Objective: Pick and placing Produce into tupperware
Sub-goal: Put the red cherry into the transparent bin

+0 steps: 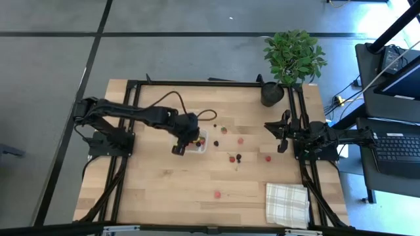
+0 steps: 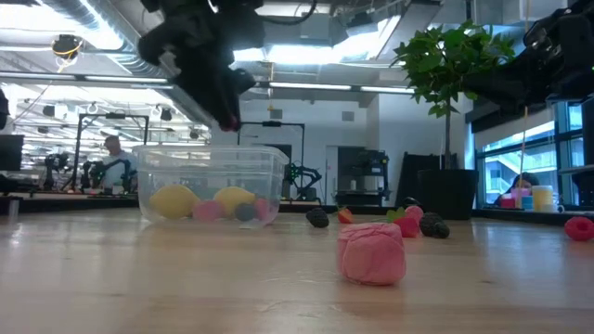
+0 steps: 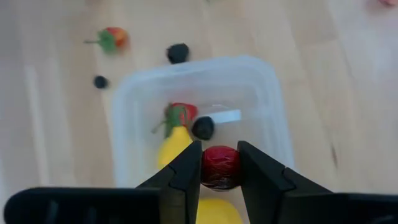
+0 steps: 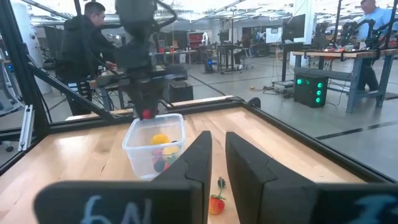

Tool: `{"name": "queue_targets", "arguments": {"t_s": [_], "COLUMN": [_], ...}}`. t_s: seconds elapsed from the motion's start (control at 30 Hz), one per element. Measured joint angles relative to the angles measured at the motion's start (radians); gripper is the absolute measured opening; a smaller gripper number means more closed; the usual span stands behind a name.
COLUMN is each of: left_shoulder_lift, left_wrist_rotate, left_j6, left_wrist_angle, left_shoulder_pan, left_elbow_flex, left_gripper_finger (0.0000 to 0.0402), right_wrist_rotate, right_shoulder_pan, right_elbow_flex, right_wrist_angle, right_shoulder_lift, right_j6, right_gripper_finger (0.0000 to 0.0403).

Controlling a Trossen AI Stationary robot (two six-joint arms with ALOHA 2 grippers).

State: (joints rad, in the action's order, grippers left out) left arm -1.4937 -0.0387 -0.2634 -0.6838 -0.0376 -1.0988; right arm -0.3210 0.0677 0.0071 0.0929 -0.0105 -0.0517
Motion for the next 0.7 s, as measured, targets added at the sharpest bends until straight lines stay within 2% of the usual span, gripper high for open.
{"name": "queue_targets", "arguments": {"t_s": [0.2,0.7], "left_shoulder_lift": [-0.01,-0.107], "left_wrist_rotate": [0.092,0.098], "left_j6": [0.026,0.026], "left_wrist_angle": [-0.007,-0.005], "left_shoulder_pan": [0.034,0.024], "left_elbow_flex": [0.0,0.047], "left_gripper_finger": [0.0089,0.0089], "right_wrist_rotate": [0.0,0.0], "right_shoulder_pan": [0.0,0.0], "right_elbow_flex": [0.0,0.0], "right_wrist_angle": [-0.001,-0.015], "right_shoulder_lift": [0.0,-0.001], "right_j6": [-0.002,-0.022], "right_gripper_finger": [0.0051,0.0051]}}
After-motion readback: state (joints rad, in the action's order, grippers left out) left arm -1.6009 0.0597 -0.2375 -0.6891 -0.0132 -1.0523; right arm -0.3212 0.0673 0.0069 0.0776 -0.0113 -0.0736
